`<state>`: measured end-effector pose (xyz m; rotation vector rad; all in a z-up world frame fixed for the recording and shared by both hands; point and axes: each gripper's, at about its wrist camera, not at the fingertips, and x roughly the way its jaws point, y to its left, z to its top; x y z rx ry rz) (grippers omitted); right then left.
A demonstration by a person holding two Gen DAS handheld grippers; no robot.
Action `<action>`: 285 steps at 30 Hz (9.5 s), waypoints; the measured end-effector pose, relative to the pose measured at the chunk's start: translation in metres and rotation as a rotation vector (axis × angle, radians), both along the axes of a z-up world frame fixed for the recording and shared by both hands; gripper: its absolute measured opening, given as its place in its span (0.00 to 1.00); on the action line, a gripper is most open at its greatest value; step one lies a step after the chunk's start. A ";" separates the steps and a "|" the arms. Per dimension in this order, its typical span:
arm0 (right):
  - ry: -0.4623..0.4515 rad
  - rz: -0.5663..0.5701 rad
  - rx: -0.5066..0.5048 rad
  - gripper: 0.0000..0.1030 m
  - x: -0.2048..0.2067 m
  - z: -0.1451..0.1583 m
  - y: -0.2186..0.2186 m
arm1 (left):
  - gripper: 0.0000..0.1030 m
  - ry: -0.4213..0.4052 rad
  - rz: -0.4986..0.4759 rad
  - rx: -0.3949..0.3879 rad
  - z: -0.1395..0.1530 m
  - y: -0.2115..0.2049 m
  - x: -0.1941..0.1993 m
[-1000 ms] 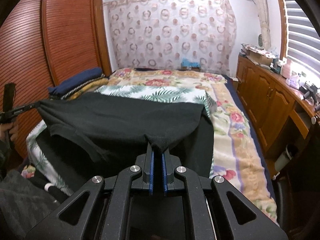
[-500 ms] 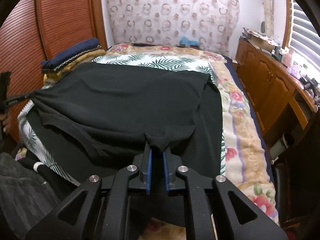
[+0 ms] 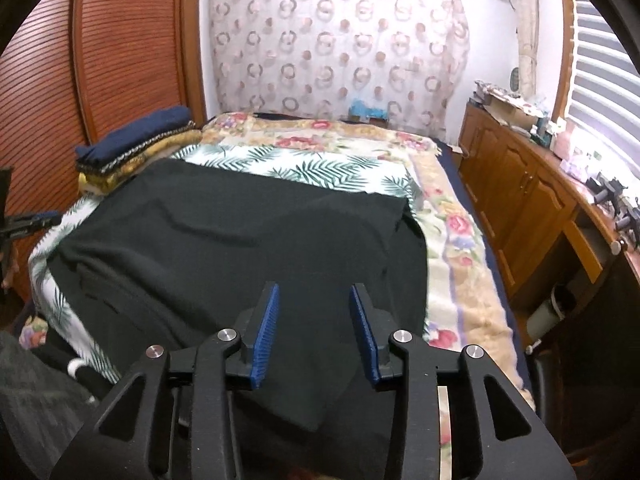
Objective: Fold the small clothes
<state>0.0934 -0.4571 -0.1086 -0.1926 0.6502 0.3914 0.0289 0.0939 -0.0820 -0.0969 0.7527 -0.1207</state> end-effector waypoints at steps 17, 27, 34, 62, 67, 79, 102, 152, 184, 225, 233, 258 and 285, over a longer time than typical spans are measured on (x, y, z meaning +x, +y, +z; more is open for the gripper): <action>0.092 0.136 -0.028 0.38 0.063 -0.057 0.104 | 0.58 0.056 0.045 0.010 -0.022 0.012 0.009; 0.140 0.161 -0.073 0.40 0.063 -0.083 0.116 | 0.58 0.095 0.060 -0.007 -0.038 0.014 0.013; 0.112 0.129 -0.080 0.46 0.061 -0.085 0.119 | 0.58 0.102 0.057 -0.002 -0.042 0.007 0.020; 0.123 0.138 -0.066 0.48 0.065 -0.085 0.116 | 0.30 0.073 -0.007 0.016 -0.041 -0.014 0.013; 0.124 0.138 -0.065 0.48 0.065 -0.085 0.116 | 0.30 0.069 -0.012 0.045 -0.042 -0.018 0.013; 0.123 0.139 -0.065 0.48 0.065 -0.085 0.116 | 0.04 -0.050 -0.071 -0.007 -0.010 -0.033 0.010; 0.073 0.035 0.010 0.50 0.028 -0.047 0.043 | 0.03 -0.245 -0.417 -0.077 0.100 -0.165 0.077; 0.121 0.077 -0.031 0.55 0.075 -0.052 0.074 | 0.59 -0.081 -0.328 -0.034 0.041 -0.153 0.079; 0.018 0.157 0.129 0.05 0.013 -0.004 0.048 | 0.59 -0.093 -0.313 -0.065 0.032 -0.148 0.075; 0.053 -0.045 0.007 0.48 0.047 0.000 0.026 | 0.59 -0.083 -0.314 -0.068 0.024 -0.151 0.073; 0.051 0.050 -0.037 0.52 0.077 -0.006 0.087 | 0.59 -0.075 -0.302 -0.075 0.021 -0.145 0.073; 0.209 0.339 -0.200 0.52 0.106 -0.072 0.188 | 0.59 -0.063 -0.272 -0.087 0.015 -0.131 0.072; 0.002 0.074 -0.074 0.06 0.153 0.036 0.066 | 0.59 -0.036 -0.329 -0.072 0.009 -0.153 0.071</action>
